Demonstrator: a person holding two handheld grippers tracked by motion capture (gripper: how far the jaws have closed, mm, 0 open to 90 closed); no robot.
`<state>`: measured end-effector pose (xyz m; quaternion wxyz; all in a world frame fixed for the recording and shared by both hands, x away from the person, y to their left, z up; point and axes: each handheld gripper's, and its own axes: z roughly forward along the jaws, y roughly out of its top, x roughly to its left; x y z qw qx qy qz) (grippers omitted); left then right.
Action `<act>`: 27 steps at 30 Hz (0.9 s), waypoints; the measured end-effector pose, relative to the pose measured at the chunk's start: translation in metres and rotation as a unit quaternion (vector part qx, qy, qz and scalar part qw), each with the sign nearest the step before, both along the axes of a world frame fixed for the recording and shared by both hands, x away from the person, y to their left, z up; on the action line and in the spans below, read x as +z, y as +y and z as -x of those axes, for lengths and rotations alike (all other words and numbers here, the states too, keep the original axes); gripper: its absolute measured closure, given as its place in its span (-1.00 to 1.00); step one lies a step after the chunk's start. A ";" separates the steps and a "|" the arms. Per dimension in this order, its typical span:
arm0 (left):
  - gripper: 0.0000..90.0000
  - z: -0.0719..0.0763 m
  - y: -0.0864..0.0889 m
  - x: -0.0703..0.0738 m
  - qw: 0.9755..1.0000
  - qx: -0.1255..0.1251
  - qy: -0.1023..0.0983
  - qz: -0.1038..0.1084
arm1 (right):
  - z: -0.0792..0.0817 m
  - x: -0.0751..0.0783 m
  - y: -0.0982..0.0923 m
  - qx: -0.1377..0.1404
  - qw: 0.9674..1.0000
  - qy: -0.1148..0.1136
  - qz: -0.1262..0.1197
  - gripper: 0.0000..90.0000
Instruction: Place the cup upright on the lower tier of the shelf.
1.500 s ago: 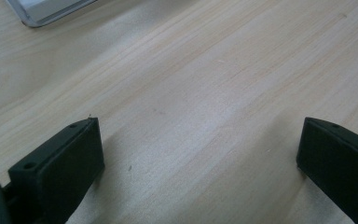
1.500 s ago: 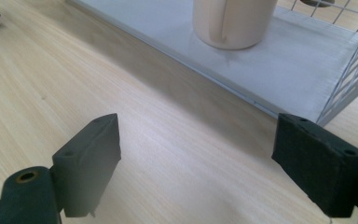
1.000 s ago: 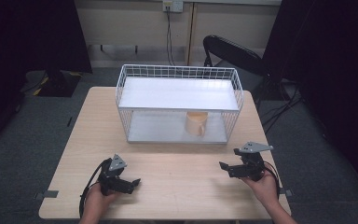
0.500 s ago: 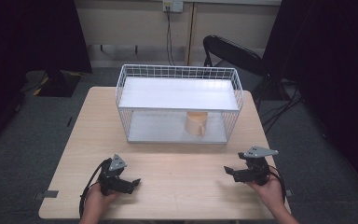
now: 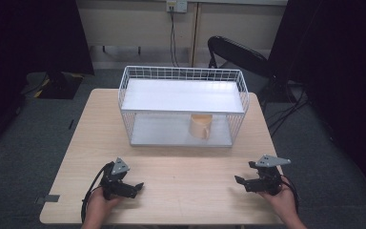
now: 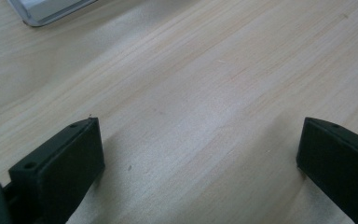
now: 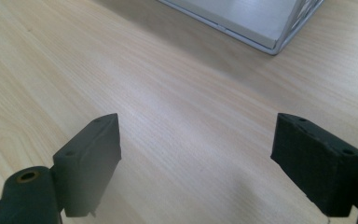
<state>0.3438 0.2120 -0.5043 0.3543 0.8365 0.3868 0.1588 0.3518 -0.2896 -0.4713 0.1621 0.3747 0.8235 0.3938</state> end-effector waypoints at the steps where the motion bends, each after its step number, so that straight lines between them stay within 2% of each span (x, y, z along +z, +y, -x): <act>1: -1.00 0.000 0.000 0.000 1.000 0.000 0.000 0.000 | 0.001 -0.001 -0.001 0.000 1.000 0.000 0.000 -0.66; 21: -1.00 0.000 0.000 0.000 1.000 0.001 0.000 0.000 | 0.009 -0.023 -0.012 0.001 1.000 0.008 0.013 -0.66; 27: -1.00 0.000 0.000 0.000 1.000 0.002 0.000 0.000 | 0.011 -0.029 -0.010 0.010 0.999 0.000 0.033 -0.66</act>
